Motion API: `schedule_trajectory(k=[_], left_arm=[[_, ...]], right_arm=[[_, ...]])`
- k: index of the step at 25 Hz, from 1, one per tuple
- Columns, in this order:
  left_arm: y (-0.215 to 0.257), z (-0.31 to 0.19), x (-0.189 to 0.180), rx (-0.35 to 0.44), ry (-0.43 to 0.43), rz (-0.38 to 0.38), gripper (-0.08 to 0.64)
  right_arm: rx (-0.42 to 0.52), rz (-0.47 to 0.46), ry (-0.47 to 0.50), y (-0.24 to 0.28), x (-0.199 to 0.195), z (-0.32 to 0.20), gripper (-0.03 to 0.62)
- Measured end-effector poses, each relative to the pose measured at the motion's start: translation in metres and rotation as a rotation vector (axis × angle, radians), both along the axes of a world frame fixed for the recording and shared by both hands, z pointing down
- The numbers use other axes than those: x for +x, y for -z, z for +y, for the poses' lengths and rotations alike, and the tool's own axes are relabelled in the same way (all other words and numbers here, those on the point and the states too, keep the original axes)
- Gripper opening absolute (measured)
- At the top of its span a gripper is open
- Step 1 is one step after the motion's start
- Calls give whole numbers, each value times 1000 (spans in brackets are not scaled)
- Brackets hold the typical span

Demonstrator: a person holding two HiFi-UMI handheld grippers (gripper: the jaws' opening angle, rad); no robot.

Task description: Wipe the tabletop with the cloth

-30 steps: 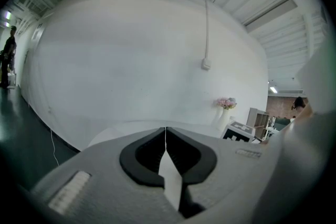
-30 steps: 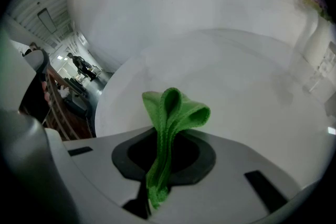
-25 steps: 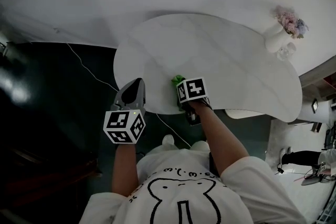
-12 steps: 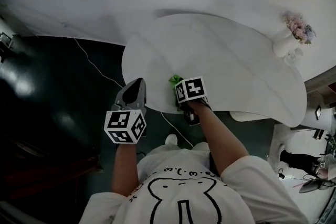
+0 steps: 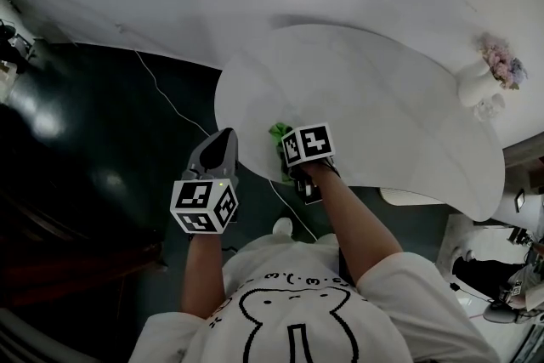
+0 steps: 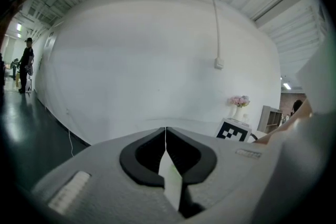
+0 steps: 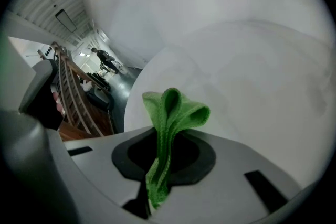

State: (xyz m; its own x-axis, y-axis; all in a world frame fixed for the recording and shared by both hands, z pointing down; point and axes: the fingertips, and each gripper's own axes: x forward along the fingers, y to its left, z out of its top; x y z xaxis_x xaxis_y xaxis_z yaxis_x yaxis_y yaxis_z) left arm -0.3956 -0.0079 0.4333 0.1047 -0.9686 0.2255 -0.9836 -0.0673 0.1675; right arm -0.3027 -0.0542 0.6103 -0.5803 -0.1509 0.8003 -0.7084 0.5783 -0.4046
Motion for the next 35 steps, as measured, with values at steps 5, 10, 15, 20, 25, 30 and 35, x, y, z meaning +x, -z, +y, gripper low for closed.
schedule_trajectory(k=[5,10,15,20,25,30,35], left_arm=[[-3,6,-13,-8,36,2,18],[-4,11,-21,-12,65,-2,18],[-3,16,-28,-20,86,1,18],[8,11,-28,-11,90,4,18],[16,1,-14,0,73,10,18],[30,-15,7,23,43,6,18],[48,-29,26,56,27,-5,18]], right_arm=[[-11,-20,54,0,-22,10,46],[-47,-61,114,0,-44,25,46],[-171,-150,244,1,-73,69,46],[-162,-207,358,13,-85,99,46],[-119,-272,340,39,-73,86,46],[-73,-320,294,63,-53,67,46],[-12,-357,260,85,-30,52,46]])
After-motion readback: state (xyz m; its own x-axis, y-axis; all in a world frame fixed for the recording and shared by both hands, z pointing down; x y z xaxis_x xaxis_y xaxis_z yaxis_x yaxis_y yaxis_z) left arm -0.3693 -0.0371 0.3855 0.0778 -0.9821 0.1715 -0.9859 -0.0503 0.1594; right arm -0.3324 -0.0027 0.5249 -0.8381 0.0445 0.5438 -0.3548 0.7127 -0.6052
